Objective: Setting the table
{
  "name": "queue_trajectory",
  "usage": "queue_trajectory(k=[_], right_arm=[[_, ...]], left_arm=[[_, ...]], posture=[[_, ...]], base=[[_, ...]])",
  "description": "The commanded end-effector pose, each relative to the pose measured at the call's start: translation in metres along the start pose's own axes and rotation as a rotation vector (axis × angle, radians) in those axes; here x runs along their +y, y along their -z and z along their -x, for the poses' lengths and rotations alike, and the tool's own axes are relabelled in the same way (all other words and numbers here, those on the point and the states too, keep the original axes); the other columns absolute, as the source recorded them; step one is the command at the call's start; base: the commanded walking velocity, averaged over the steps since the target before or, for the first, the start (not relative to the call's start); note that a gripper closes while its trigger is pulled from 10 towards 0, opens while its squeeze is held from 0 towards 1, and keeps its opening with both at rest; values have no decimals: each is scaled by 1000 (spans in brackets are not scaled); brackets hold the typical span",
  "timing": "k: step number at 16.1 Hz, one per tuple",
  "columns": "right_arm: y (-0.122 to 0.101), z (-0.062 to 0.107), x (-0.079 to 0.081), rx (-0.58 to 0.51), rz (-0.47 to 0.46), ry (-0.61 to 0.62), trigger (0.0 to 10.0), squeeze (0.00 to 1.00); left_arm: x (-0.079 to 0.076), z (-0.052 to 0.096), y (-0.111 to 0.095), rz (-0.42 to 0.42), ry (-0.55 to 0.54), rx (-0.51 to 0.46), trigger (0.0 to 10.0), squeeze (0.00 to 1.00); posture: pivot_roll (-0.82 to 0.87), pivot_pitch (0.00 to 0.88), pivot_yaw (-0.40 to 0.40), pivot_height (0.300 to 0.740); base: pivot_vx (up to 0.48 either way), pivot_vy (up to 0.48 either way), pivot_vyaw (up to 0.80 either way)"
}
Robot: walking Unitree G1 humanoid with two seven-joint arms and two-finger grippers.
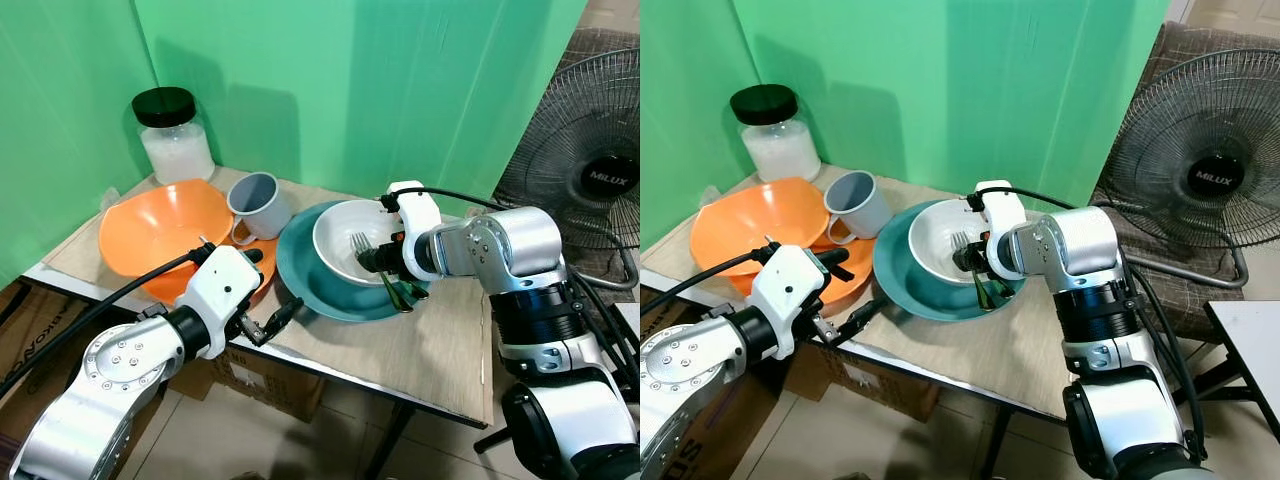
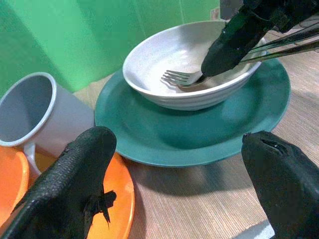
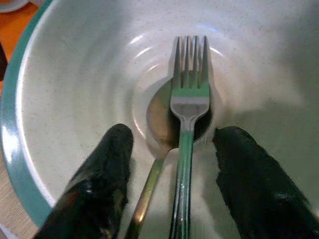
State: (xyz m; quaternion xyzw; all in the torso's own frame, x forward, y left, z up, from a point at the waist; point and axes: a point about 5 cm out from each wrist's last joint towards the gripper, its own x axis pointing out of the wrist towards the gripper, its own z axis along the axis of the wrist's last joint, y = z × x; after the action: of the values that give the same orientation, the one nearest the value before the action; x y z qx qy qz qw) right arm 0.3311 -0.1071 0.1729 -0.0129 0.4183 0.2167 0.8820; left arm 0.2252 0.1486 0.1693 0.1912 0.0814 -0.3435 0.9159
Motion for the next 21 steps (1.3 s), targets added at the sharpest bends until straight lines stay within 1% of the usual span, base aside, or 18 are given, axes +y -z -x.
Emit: queue_trajectory(k=[1, 3, 4, 5, 6, 10, 17, 19, 20, 21], right_arm=[[-1, -2, -1, 0, -2, 15, 10000, 0], [-2, -2, -3, -2, -22, 20, 10000, 0], [-2, -2, -3, -3, -25, 21, 7882, 0], [-2, -2, -4, -2, -25, 22, 3922, 0], [-2, -3, -4, -1, -24, 23, 1608, 0], [-4, -1, -4, -12, -19, 25, 0, 0], [-6, 1, -2, -29, -16, 14, 0, 0], [-10, 4, -1, -52, -15, 3, 0, 0], [-16, 7, 0, -97, -20, -11, 1098, 0], [-18, 8, 0, -111, -22, -15, 1098, 0]], left_arm=[[-1, 0, -3, -9, 9, -2, 10000, 0], [-1, 0, -2, -9, 8, -2, 10000, 0], [-1, 0, -2, -9, 7, -1, 10000, 0], [-2, 0, -2, -9, 7, -1, 10000, 0], [-2, 0, -2, -7, 7, -1, 10000, 0], [-2, 1, -2, -8, 4, -1, 10000, 0], [-2, 1, -2, -9, 7, -3, 10000, 0], [-2, 1, -3, -10, 8, -3, 10000, 0], [-2, 1, -3, -10, 7, -3, 10000, 0], [-2, 1, -3, -10, 7, -3, 10000, 0]], posture=[[-135, 29, -20, 740], [-135, 29, -22, 740], [-135, 29, -22, 740], [-134, 30, -25, 740], [-133, 31, -26, 740], [-133, 29, -25, 740], [-133, 29, -23, 740], [-132, 28, -24, 740], [-131, 27, -25, 740], [-131, 27, -25, 740]], base=[[0, 0, 0], [0, 0, 0], [0, 0, 0], [0, 0, 0], [0, 0, 0], [0, 0, 0], [0, 0, 0], [0, 0, 0], [0, 0, 0], [0, 0, 0]])
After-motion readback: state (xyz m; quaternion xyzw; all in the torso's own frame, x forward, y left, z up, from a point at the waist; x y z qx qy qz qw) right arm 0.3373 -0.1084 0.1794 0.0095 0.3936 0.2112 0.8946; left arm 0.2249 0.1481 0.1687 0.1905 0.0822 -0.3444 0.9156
